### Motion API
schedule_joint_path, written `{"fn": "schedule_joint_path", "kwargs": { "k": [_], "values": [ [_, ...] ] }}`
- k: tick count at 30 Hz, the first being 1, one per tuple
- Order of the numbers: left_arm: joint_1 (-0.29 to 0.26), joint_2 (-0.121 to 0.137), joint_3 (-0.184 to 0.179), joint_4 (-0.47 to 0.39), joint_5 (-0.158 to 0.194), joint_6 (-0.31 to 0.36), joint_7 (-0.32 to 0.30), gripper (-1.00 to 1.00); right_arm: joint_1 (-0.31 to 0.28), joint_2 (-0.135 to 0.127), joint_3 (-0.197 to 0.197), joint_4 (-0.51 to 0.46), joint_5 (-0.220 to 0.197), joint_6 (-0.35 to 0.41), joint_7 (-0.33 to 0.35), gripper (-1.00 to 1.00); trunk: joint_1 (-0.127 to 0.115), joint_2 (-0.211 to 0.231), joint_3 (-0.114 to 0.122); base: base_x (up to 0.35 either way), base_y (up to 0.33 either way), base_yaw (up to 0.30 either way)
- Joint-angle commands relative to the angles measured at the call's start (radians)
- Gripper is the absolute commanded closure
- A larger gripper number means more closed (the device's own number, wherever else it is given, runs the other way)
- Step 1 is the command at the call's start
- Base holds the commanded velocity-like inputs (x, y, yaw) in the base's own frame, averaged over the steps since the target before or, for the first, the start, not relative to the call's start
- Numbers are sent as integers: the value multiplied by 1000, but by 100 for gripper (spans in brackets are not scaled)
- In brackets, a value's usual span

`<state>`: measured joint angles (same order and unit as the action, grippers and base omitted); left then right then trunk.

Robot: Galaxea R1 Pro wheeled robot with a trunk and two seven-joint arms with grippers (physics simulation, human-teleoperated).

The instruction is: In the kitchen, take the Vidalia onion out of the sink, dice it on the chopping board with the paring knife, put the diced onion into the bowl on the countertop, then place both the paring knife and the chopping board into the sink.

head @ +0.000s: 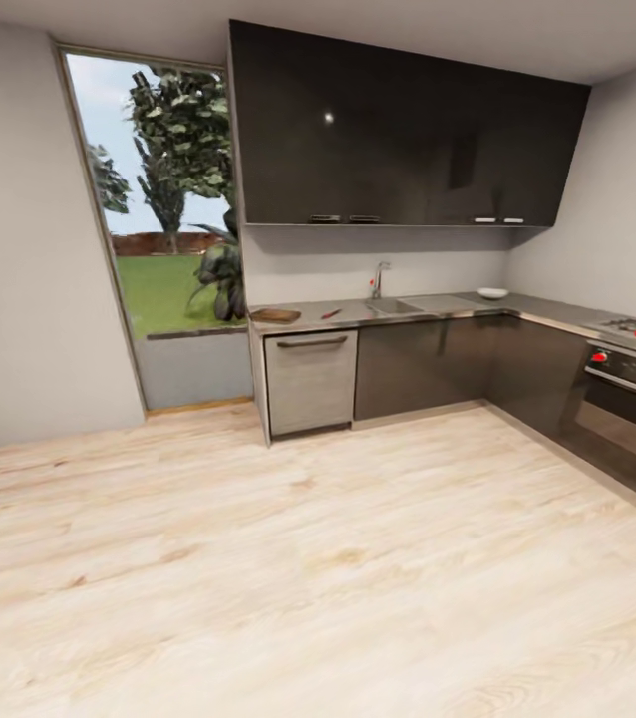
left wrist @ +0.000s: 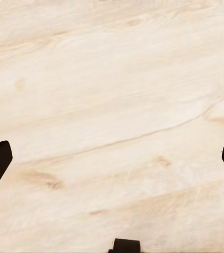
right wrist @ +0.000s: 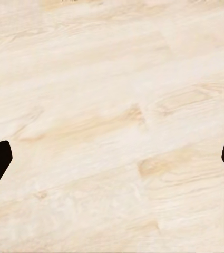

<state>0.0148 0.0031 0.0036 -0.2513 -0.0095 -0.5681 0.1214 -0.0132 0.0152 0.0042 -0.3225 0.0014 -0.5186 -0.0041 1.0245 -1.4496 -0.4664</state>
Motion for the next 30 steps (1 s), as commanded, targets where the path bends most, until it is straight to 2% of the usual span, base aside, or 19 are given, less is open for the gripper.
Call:
{"fn": "schedule_joint_path", "kwargs": {
  "k": [1, 30],
  "values": [
    [1, 0, 0, -2, -1, -1, 3, -100, -1, 0, 0, 1, 0, -3, 0, -100, 0, 0, -1, 248, -242, 37],
    [1, 0, -1, -3, -3, -3, 3, -100, -1, 0, 0, 1, 0, -3, 0, -100, 0, 0, -1, 242, -242, 73]
  ]
}}
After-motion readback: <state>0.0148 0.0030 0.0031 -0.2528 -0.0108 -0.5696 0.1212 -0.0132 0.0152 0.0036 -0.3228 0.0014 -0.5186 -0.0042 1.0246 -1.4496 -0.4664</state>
